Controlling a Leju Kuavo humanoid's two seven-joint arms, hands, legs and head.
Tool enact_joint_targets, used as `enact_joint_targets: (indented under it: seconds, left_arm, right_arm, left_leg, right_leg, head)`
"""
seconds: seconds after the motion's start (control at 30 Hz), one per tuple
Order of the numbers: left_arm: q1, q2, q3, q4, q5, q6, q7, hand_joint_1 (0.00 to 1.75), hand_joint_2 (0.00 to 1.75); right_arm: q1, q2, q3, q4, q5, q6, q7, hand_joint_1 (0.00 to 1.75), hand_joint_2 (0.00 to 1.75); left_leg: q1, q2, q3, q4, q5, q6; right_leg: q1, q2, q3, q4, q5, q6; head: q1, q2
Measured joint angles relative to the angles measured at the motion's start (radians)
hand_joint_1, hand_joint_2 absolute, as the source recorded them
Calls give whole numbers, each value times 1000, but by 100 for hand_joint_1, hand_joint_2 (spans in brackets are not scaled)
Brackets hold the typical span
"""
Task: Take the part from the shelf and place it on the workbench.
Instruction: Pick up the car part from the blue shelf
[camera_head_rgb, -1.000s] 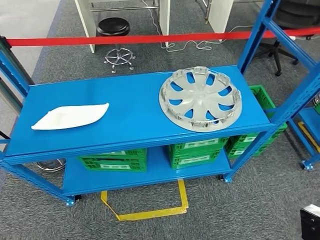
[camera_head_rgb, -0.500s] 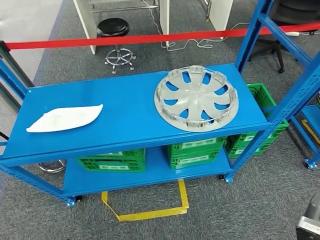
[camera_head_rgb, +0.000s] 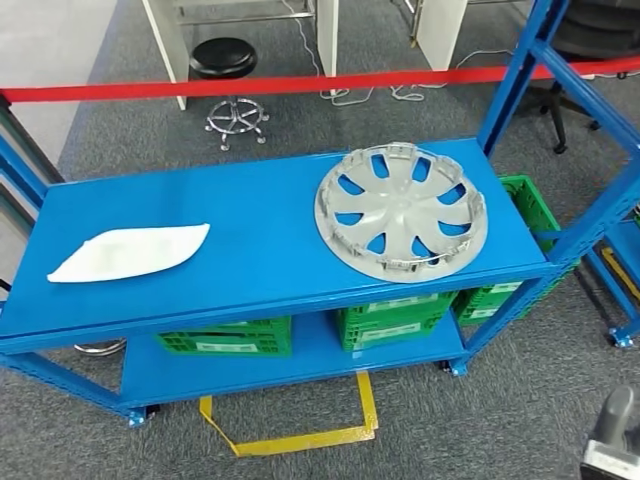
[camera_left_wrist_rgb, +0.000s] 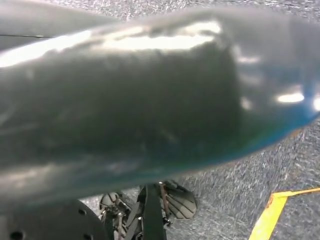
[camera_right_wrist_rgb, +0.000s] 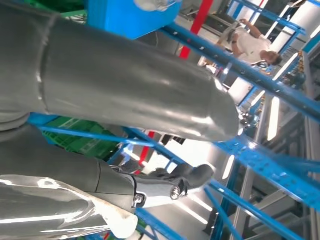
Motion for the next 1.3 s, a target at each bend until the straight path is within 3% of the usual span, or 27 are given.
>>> enact_joint_targets:
  seconds: [0.03,0.13,0.17,0.2,0.27,0.33,0.43,0.5,0.53,0.6,0.67,0.7,0.73,0.8,0.83,0.87,0.93,1.0,1.07,1.13,1.17,1.2,1.23,1.3]
  left_arm:
    - [-1,0,0,0,0,0,0,0,0]
    - [-2,-2,0,0,-1,0,0,0,0]
    - [-1,-3,0,0,-1,0,0,0,0]
    - [0,-3,0,0,-1,0,0,0,0]
    - [2,-3,0,0,0,0,0,0,0]
    - [-1,-4,1,0,-1,0,0,0,0]
    - [-2,-3,3,1,-2,1,1,0,0]
    - [-2,-3,3,1,-3,1,2,0,0]
    - [-3,-2,4,1,-5,0,4,0,0]
    - [-5,-2,4,1,-10,0,7,0,0]
    - [-4,-2,4,1,-15,-1,10,0,0]
    - [-4,-2,4,1,-16,-1,12,0,0]
    - [-3,-1,4,1,-18,-3,14,0,0]
    - [-4,0,3,1,-28,-11,22,0,0]
    - [-5,1,3,1,-35,-17,29,0,0]
    - [-5,2,3,1,-43,-24,35,0,0]
    - [-5,2,2,2,-55,-41,45,0,0]
    - [-6,4,-1,2,-67,-64,48,0,0]
    - [-9,6,-6,2,-87,-80,53,0,0]
    - [-11,8,-12,2,-106,-83,60,0,0]
    - [-11,9,-14,2,-112,-84,63,0,0]
    - [-12,10,-16,2,-117,-85,66,0,0]
    - [-12,11,-19,2,-122,-87,68,0,0]
    - [-13,12,-25,2,-131,-90,71,0,0]
  right_arm:
    - [-1,-1,1,-1,0,0,0,0,0]
    - [2,-2,1,-1,0,0,1,0,0]
    - [3,-2,2,-1,-1,0,1,0,0]
    - [4,-2,2,-1,-1,0,1,0,0]
    - [4,-3,2,-1,-1,0,1,0,0]
    - [4,-5,3,-1,-3,0,1,0,0]
    - [10,-7,4,-1,-6,0,1,0,0]
    - [12,-7,6,-1,-6,1,0,0,0]
    - [12,-8,8,-1,-5,3,0,0,0]
    - [13,-8,14,-1,-3,9,0,0,0]
    - [16,-8,22,-1,0,15,0,0,0]
    - [18,-9,25,-1,2,18,2,0,0]
    - [19,-10,27,-1,3,24,9,0,0]
    - [15,-19,29,8,9,46,46,0,0]
    - [7,-29,28,22,14,61,72,0,0]
    - [-4,-42,25,43,19,77,96,0,0]
    - [-31,-72,15,98,31,106,125,0,0]
    - [-56,-102,4,149,40,130,134,0,0]
    - [-90,-130,-3,198,43,146,145,0,0]
    - [-131,-158,-3,247,49,154,166,0,0]
    - [-149,-170,-1,267,55,155,177,0,0]
    - [-166,-183,3,285,62,156,189,0,0]
    - [-183,-196,11,300,69,155,201,0,0]
    - [-228,-222,40,331,80,157,225,0,0]
  left_leg:
    - [3,0,9,-4,-1,4]
    - [2,-1,19,-6,-14,10]
    - [2,-1,26,-6,-21,9]
    - [2,-1,36,-5,-29,8]
    - [3,-1,60,-6,-47,4]
    - [1,-1,73,-3,-62,-5]
    - [-2,-1,78,5,-70,-21]
    - [0,-1,62,50,-67,-30]
    - [1,-1,36,99,-74,-36]
    - [6,-1,-38,218,-119,-47]
    - [12,-1,-94,284,-159,-54]
    - [13,-1,-101,275,-146,-56]
    - [15,-1,-94,234,-110,-56]
    - [15,-1,-57,111,-21,-54]
    - [14,-1,-44,65,-7,-50]
    - [12,0,-37,40,0,-44]
    - [8,-1,-36,32,-6,-30]
    - [11,-1,-29,25,8,-16]
    - [13,-1,-25,18,12,-6]
    - [10,1,-25,19,10,-1]
    - [8,1,-25,19,9,2]
    - [6,0,-23,19,7,3]
    - [5,-1,-20,19,5,4]
    - [1,-3,-13,19,-1,1]
  right_leg:
    - [0,0,-24,42,-18,3]
    - [-1,0,-152,223,-80,13]
    - [-1,0,-183,247,-78,16]
    - [-1,0,-193,233,-52,17]
    - [0,-2,-171,122,47,13]
    - [3,-6,-147,27,100,1]
    - [7,-8,-133,1,105,-23]
    - [3,-6,-117,-7,106,-34]
    - [0,-7,-108,-11,104,-38]
    - [-1,-8,-96,-14,97,-46]
    - [-1,-5,-85,-14,87,-48]
    - [-2,-3,-78,-14,82,-48]
    - [-2,-2,-70,-14,77,-46]
    - [-2,0,-54,-13,66,-39]
    - [-1,1,-51,-12,62,-34]
    - [0,2,-50,-11,57,-27]
    - [1,3,-54,-13,49,-12]
    - [-1,1,-56,-5,34,2]
    - [-2,0,-89,68,-14,10]
    - [-1,0,-158,199,-74,13]
    - [-1,-1,-186,245,-84,14]
    - [-1,-1,-198,256,-72,13]
    - [-1,-1,-191,227,-40,11]
    - [0,0,-140,98,43,3]
  head:
    - [3,0]
    - [9,0]
    - [9,0]
    - [9,0]
    - [9,0]
    - [8,0]
    - [8,0]
    - [6,0]
    - [5,0]
    - [3,0]
    - [3,0]
    - [3,0]
    - [3,0]
    - [3,0]
    - [2,0]
    - [3,0]
    - [2,0]
    - [5,0]
    - [9,0]
    - [11,0]
    - [11,0]
    - [11,0]
    - [11,0]
    - [11,0]
